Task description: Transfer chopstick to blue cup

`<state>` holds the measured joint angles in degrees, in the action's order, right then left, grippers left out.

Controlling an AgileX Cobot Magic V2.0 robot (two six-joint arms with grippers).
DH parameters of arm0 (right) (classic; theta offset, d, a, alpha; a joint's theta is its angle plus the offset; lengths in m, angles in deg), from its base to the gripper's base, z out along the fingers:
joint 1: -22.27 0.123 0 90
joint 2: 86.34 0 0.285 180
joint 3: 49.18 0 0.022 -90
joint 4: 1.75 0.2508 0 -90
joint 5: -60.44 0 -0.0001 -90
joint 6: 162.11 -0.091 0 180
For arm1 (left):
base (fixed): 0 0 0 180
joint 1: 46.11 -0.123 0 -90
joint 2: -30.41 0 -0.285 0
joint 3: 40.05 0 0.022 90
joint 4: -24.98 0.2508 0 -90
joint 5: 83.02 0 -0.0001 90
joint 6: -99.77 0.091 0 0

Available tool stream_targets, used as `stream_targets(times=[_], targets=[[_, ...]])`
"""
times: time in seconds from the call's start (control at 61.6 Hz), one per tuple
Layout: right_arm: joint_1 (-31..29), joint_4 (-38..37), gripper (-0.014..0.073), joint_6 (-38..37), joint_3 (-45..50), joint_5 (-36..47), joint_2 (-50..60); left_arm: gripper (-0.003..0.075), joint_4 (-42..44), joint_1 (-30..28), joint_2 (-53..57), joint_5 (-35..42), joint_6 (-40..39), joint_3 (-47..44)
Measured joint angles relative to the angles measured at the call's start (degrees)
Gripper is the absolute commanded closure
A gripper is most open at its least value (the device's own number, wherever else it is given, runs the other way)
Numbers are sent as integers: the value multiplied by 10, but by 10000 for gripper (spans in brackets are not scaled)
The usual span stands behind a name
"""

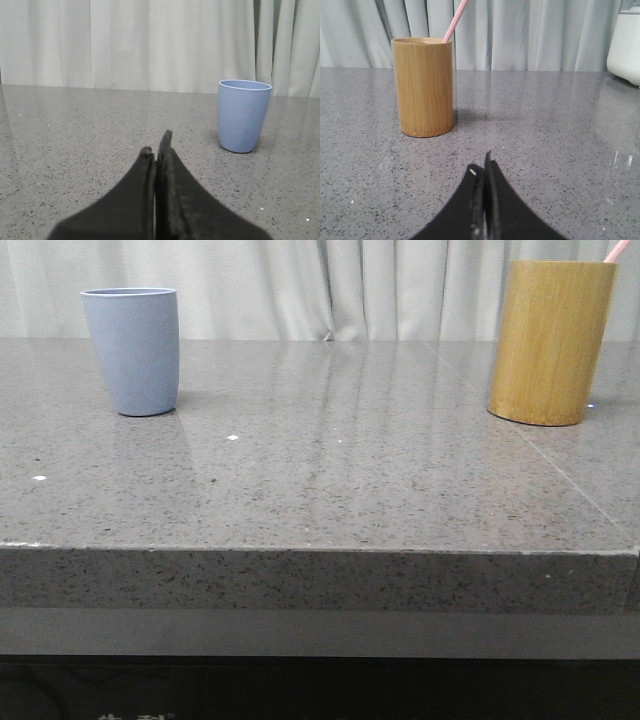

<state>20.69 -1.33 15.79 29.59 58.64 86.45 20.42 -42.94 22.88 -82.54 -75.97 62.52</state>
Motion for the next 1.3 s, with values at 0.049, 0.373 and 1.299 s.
stream_targets(times=[0.049, 0.373, 1.299], targets=[[0, 0, 662, 0, 0, 3, 0, 739, 0, 0, 0, 0, 0, 0], [0, 0, 662, 0, -69, -48, 0, 739, -10, 0, 0, 4, 0, 57], [0, -9, 481, 12, -444, -355, -364, 725, -23, 0, -344, -313, 0, 447]])
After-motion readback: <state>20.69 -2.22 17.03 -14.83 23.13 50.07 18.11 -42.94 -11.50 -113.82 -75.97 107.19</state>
